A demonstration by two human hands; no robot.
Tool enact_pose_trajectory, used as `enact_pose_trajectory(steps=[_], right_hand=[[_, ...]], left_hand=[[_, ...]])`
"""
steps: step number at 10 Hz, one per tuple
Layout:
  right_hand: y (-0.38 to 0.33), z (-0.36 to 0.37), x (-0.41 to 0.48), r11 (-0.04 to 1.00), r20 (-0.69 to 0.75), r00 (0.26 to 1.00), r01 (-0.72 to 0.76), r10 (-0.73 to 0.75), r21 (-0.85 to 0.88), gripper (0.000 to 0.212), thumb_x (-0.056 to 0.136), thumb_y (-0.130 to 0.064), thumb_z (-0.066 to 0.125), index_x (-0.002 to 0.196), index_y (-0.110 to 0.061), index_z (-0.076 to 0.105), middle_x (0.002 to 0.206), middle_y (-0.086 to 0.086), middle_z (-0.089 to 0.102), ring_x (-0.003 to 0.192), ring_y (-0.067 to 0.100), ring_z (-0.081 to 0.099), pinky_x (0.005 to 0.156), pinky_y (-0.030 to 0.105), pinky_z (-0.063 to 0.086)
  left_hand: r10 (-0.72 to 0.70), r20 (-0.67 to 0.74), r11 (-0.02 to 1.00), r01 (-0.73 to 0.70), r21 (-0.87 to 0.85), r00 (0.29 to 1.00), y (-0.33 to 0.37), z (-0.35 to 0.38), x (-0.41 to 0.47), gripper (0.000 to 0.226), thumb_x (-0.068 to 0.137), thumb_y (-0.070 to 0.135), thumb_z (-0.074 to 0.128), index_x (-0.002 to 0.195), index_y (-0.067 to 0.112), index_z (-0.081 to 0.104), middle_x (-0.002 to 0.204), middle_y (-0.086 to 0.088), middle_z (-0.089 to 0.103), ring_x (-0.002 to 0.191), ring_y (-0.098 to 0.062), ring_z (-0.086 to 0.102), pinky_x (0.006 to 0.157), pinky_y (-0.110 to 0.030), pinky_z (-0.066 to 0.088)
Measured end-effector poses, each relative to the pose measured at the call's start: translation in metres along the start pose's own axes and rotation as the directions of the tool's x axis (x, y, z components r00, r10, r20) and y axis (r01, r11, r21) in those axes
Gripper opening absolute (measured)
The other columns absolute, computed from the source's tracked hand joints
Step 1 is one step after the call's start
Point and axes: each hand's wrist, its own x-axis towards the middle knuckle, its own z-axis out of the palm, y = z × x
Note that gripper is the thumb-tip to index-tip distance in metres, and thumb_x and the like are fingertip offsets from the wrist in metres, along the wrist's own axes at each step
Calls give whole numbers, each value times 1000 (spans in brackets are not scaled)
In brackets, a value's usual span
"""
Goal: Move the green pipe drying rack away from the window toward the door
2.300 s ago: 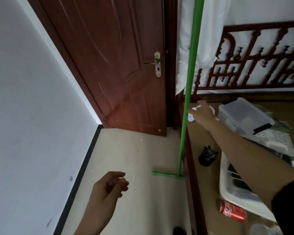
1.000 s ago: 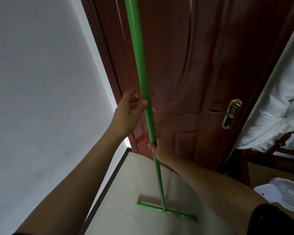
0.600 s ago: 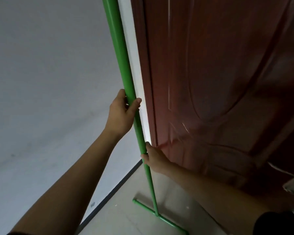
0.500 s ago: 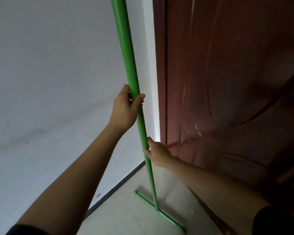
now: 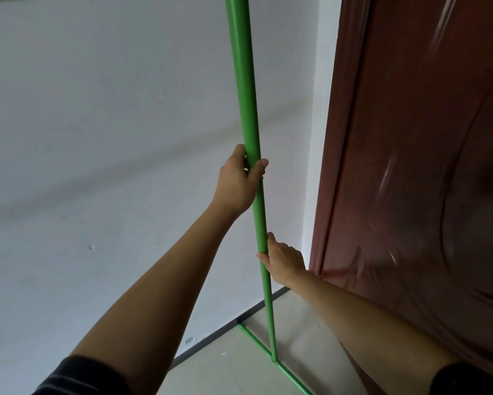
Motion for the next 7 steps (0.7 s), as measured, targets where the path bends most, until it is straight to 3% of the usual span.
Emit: enact_pose_trajectory(steps=[3,4,5,6,7], right_hand=[[14,-1,25,1000,-5,1000,21,-21,2,43,98,-41,44,128,-11,38,79,1,56,76,32,64,61,31,37],[23,-2,23,999,16,999,49,-49,21,41,97,-44,44,125,-13,42,82,1,62,82,30,68,61,30,38],[23,-6,25,998,106,992,62,-61,-7,40,96,-44,45,123,-14,45,96,6,70,87,30,68,64,32,42],[20,-31,29,981,269,959,129,-87,-145,37,92,-42,50,116,-14,56,102,5,70,91,29,67,68,33,46],[17,-79,34,982,288,945,180,-156,-57,35,88,-47,57,100,-15,64,97,2,71,89,24,67,72,33,50]], left_hand=[[17,18,1000,-17,24,1000,-5,11,28,33,89,31,54,97,-1,49,89,-20,67,83,-35,67,75,-51,54],[31,-6,998,-30,47,1000,-6,16,19,34,88,35,51,96,2,49,87,-24,65,81,-37,66,72,-53,53],[-16,-40,999,18,40,999,0,18,12,33,88,35,51,98,3,50,88,-22,65,80,-34,65,72,-49,54],[-94,-22,992,95,78,995,-6,9,-9,30,89,30,54,109,9,56,95,-8,67,81,-19,65,70,-35,55],[-247,-78,967,251,42,966,-24,-9,-49,29,88,32,55,110,15,61,93,-9,72,85,-20,70,76,-40,57]])
